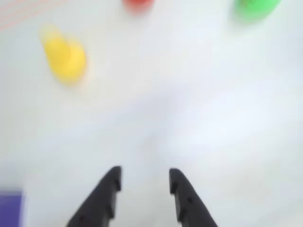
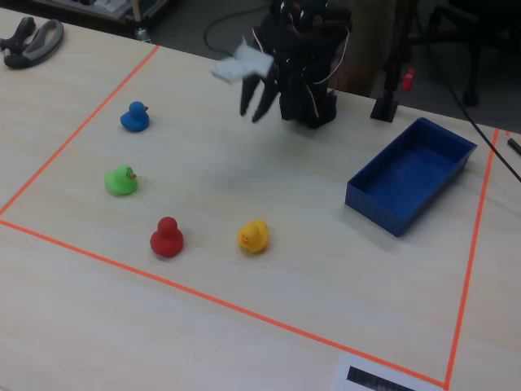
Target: Grasp red duck and put it into box.
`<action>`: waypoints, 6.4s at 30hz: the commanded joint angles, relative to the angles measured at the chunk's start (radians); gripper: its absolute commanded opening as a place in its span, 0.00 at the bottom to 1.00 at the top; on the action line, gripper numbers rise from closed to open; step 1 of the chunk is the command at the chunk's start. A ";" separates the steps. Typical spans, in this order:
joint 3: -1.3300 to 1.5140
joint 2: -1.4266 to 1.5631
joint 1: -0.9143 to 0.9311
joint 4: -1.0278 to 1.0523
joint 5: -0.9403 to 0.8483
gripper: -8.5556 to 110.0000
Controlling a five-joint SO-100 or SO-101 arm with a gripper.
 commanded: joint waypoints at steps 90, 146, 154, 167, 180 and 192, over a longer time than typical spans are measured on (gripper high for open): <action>-1.215 -2.017 0.005 -0.881 -0.123 0.25; -0.561 -0.572 -0.796 0.132 0.465 0.07; -0.718 -0.871 -0.908 0.081 0.453 0.07; -1.080 -1.350 -1.040 0.054 0.499 0.07; -1.094 -1.534 -1.097 0.017 0.525 0.07; -0.861 -1.549 -1.181 -0.109 0.568 0.07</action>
